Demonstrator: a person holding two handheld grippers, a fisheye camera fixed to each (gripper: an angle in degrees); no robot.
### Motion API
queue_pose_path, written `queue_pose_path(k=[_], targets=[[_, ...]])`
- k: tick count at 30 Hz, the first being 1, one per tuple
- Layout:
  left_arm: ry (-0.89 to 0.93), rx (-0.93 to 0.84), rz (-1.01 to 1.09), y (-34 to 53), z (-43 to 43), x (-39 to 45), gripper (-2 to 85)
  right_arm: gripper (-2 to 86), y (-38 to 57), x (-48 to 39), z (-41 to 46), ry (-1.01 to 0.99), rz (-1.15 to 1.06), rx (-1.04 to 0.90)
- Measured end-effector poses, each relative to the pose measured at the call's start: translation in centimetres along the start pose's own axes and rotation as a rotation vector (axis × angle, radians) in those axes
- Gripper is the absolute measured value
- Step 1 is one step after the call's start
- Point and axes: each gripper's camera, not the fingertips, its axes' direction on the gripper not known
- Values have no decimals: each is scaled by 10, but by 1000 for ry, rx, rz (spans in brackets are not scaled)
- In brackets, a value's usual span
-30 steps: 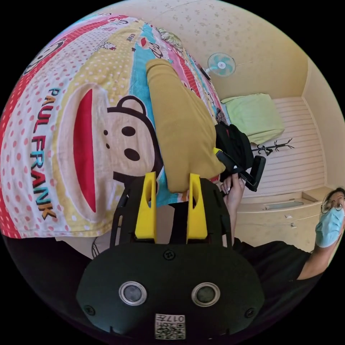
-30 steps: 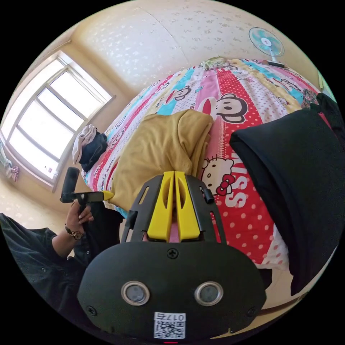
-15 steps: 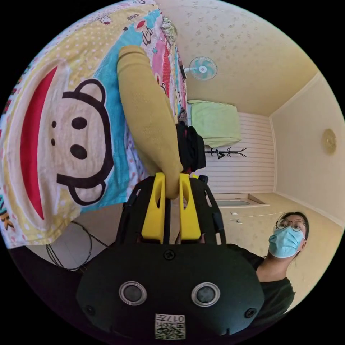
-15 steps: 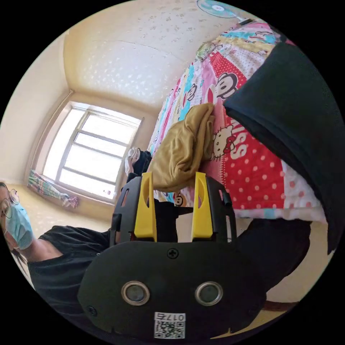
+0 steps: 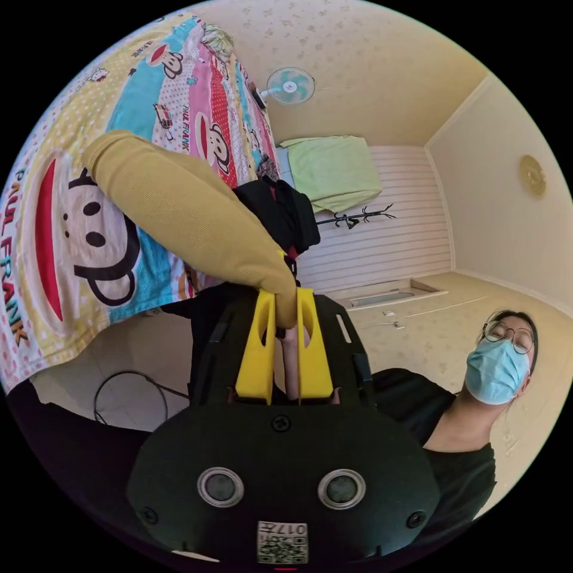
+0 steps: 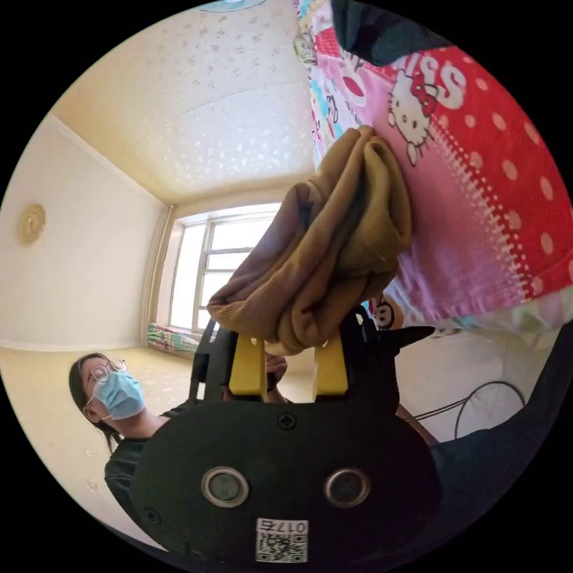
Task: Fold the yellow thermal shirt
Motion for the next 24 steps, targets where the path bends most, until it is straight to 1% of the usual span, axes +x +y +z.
queue_pose_path(k=[1,3,5,6,8,11,13,15,17,18,19,20,21,22,24], targets=[[27,11,45,6,-16,9,62,96,1,-18,7,62,-54,-35],[65,41,110,17,-40,26,62,72,8,-92,39,285,-270,-140],[82,78,214,31,-67,54,61,61,15,-138,69,408,-410,-191],[79,93,229,34,-74,60,61,56,17,-159,89,460,-479,-218],[41,172,228,42,-102,69,60,52,11,-173,119,487,-529,-263],[18,263,194,39,-145,60,59,47,-19,-171,172,446,-529,-347],[5,329,216,36,-182,65,58,45,-37,-177,209,406,-578,-367],[-79,389,252,32,-225,89,57,44,-57,-210,270,398,-728,-377],[-321,493,360,33,-287,145,59,43,-67,-243,318,387,-879,-352],[-391,523,390,34,-301,160,59,44,-73,-263,348,347,-948,-319],[-505,580,433,36,-328,183,61,44,-77,-271,362,320,-968,-304],[-567,632,422,39,-353,197,62,45,-87,-282,394,266,-992,-290],[-578,659,397,40,-366,199,62,45,-97,-287,426,225,-991,-295],[-601,709,341,43,-387,199,62,46,-103,-287,442,206,-985,-301],[-696,761,309,47,-409,190,62,47,-121,-270,507,150,-932,-341]])
